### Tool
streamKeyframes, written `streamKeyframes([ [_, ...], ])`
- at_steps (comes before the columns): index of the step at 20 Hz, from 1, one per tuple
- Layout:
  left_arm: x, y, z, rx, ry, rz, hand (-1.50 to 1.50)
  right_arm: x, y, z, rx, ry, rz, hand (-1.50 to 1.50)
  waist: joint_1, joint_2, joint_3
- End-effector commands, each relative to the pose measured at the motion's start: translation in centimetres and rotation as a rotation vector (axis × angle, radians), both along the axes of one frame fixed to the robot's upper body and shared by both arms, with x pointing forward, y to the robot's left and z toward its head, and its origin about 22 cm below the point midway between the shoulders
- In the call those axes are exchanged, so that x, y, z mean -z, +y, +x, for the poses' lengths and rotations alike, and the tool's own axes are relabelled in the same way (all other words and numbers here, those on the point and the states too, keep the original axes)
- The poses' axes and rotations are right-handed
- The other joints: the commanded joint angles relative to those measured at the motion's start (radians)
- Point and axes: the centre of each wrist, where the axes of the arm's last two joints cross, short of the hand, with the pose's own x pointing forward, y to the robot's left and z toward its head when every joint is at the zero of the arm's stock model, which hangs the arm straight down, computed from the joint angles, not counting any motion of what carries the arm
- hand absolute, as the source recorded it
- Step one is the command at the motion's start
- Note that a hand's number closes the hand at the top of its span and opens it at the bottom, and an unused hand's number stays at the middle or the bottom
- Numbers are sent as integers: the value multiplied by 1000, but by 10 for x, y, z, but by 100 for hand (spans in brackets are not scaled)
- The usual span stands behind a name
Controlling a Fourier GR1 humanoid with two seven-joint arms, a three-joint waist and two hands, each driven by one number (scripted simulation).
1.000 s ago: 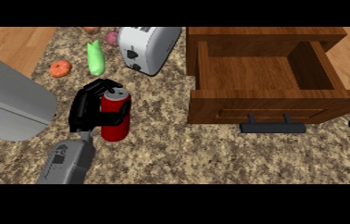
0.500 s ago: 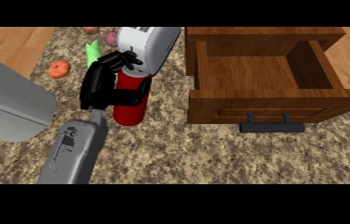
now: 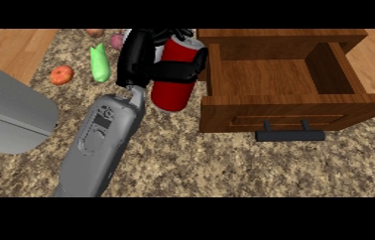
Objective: Pick up the can, place it into the drawer and close the drawer
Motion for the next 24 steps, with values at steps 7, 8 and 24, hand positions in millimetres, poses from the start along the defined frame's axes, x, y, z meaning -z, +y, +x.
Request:
streamKeyframes([
  [7, -55, -56, 18, 26, -15, 15, 150, -3, 13, 10, -3, 2, -11, -150, 2, 1, 0],
  [8, -69, -69, 25, 11, -7, 22, 150, 13, 11, 14, -8, 12, -3, -150, -6, 3, 0],
  [24, -98, -122, 52, -14, 17, 122, 150, -9, 0, 22, -33, -9, 5, -150, -34, 9, 1],
])
